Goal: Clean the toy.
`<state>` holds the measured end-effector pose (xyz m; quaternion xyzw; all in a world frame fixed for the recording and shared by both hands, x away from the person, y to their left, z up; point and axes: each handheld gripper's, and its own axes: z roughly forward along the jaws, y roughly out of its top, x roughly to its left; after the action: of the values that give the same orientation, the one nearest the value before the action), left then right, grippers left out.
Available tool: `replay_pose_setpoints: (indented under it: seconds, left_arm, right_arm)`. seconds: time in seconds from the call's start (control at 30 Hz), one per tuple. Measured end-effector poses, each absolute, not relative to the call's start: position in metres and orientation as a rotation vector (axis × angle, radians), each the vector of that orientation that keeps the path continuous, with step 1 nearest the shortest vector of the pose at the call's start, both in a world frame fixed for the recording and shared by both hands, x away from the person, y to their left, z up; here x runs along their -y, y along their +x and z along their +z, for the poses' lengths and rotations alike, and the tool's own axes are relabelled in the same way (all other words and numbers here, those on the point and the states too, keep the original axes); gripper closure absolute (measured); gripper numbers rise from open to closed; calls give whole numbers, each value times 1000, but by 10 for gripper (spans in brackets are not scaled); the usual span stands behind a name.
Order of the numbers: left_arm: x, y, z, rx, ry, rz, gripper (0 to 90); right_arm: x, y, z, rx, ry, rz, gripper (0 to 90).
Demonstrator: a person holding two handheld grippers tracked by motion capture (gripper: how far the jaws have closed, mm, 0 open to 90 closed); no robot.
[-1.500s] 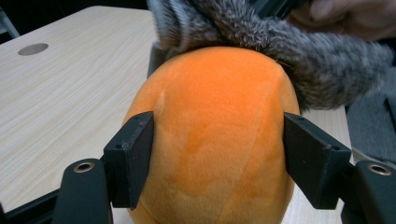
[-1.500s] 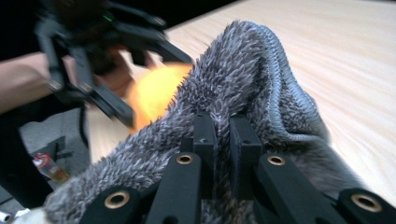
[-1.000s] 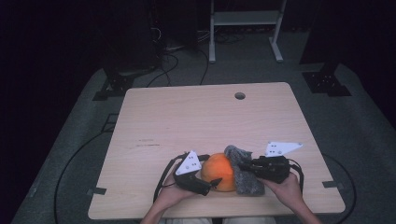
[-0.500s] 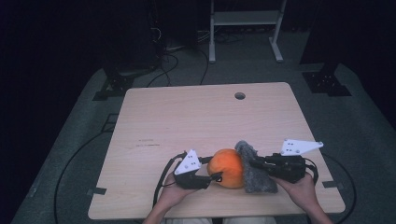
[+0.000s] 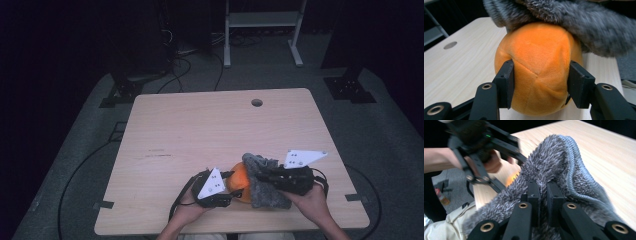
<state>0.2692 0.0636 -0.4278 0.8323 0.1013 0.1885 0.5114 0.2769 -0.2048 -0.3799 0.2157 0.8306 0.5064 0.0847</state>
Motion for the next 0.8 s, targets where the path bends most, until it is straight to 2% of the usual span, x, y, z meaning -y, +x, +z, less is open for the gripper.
replay_pose_setpoints:
  seconds: [0.13,0.3,0.33,0.4,0.43,0.47,0.53,0.57,0.67,0.8]
  left_arm:
    - [-69,270,-429,-247,2022,451,460]
    - [-84,281,-435,-329,2041,396,458]
    - [-84,281,-435,-329,2041,396,427]
    - [-87,284,-432,-373,2022,356,276]
    - [-89,286,-429,-404,1962,284,276]
    - [-92,287,-425,-434,1874,209,182]
    - [-92,287,-424,-434,1863,197,191]
    - [-90,288,-429,-442,1933,241,277]
    - [-93,288,-435,-446,1926,214,302]
    - [-96,287,-437,-439,1958,229,330]
  right_arm:
    - [194,279,-378,-2508,587,1488,826]
    - [220,294,-392,-2467,764,1494,827]
    - [222,294,-395,-2466,786,1513,826]
    - [221,294,-398,-2465,792,1534,827]
    - [218,293,-400,-2461,789,1531,827]
    - [211,293,-402,-2467,773,1558,827]
    - [207,292,-403,-2481,773,1586,826]
    - [198,289,-403,-2494,727,1579,827]
    - [196,287,-403,-2509,704,1548,826]
    - [215,286,-411,-2493,765,1484,826]
